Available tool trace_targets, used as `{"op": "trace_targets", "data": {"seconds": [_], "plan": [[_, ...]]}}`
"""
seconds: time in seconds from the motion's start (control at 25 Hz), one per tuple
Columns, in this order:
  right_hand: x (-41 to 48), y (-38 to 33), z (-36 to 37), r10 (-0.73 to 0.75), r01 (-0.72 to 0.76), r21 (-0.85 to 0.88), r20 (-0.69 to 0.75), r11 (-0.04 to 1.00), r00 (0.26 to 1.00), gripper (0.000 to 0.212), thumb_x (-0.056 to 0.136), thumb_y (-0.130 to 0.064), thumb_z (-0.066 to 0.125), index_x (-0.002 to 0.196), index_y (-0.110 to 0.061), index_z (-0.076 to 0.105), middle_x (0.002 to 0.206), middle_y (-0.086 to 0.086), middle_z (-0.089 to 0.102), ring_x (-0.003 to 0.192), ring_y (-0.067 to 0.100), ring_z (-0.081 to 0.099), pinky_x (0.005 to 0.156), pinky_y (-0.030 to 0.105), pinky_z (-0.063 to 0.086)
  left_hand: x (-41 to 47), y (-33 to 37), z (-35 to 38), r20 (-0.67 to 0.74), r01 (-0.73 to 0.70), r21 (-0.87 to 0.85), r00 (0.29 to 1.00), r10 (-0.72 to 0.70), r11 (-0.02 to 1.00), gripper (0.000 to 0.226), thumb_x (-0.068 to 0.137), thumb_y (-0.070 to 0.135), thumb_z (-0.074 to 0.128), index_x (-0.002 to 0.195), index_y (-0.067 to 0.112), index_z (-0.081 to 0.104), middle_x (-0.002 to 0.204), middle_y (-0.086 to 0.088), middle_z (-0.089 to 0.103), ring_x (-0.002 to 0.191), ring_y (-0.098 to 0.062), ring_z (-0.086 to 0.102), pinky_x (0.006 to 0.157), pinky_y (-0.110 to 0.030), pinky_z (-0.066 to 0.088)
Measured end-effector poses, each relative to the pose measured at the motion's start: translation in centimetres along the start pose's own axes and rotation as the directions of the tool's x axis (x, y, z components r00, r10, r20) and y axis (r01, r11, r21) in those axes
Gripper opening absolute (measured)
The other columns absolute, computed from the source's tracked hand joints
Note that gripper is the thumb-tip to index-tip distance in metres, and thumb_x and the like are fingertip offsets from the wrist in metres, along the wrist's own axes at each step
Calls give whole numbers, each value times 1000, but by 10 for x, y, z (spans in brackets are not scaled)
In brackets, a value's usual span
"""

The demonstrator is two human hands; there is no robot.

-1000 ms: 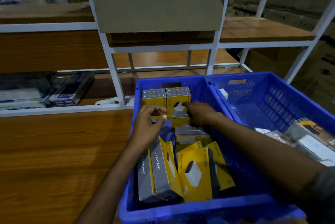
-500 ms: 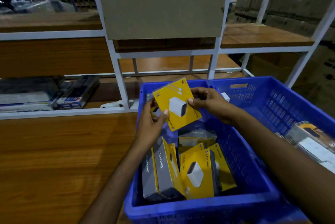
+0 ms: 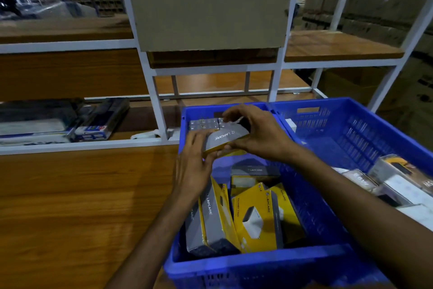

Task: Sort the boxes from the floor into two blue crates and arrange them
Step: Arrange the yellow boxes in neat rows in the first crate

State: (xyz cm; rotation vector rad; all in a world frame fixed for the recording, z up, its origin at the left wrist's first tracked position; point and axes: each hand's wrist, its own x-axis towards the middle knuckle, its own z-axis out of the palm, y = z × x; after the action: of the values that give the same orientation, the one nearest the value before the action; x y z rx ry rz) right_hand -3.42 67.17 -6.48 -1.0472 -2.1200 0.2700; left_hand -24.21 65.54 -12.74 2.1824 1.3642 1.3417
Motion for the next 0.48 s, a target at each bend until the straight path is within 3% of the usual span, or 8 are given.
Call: {"op": "trace_targets", "data": {"seconds": [0.12, 0.2, 0.28, 0.36, 0.44, 0.48], "plan": [[-9, 11, -7, 121, -119, 29, -132, 993, 984, 86, 64, -20, 96, 140, -22, 54, 134, -10, 60, 122, 5, 56, 96, 19, 50, -1, 4, -2, -72, -31, -4, 997, 31, 1000, 44, 93, 13, 71, 130, 25, 51, 131, 3, 44, 90, -2, 54, 61, -25, 55], [-17, 17, -11, 101, -94, 42, -195, 995, 976, 70, 68, -15, 94, 131, -19, 64, 129, -8, 66, 119, 11, 61, 96, 28, 55, 0, 7, -1, -95, -57, -23, 994, 55, 998, 48, 93, 5, 68, 130, 26, 46, 135, -3, 38, 95, -1, 48, 65, -29, 57], [-25, 18, -9, -143, 88, -205, -275, 975, 951, 49, 74, -11, 90, 120, -13, 73, 122, 0, 72, 113, 22, 64, 91, 39, 55, 0, 4, 0, -109, -33, 9, 993, 34, 999, 51, 92, -2, 65, 131, 21, 44, 140, -9, 35, 101, -3, 44, 68, -29, 54], [-35, 13, -1, -413, 236, -536, -237, 811, 880, 31, 86, -13, 81, 116, -11, 77, 120, 6, 74, 106, 28, 64, 84, 41, 51, 4, 0, 0, -182, 130, 1, 975, -127, 992, 56, 85, -10, 64, 131, 13, 41, 144, -13, 32, 103, -9, 47, 59, -31, 51], [-46, 9, 8, -553, 307, -702, -146, 642, 820, 23, 96, -22, 73, 116, -13, 78, 118, 7, 75, 98, 28, 62, 77, 40, 45, 6, -2, -2, -256, 288, -58, 921, -293, 956, 61, 83, -13, 61, 133, 13, 37, 144, -12, 31, 95, -17, 56, 49, -32, 48], [-50, 9, 12, -567, 318, -729, -116, 606, 815, 23, 99, -25, 69, 117, -14, 78, 117, 6, 75, 96, 27, 60, 76, 39, 44, 5, -1, -2, -274, 313, -67, 907, -319, 947, 62, 83, -14, 59, 134, 14, 37, 144, -11, 31, 86, -14, 56, 46, -29, 44]]}}
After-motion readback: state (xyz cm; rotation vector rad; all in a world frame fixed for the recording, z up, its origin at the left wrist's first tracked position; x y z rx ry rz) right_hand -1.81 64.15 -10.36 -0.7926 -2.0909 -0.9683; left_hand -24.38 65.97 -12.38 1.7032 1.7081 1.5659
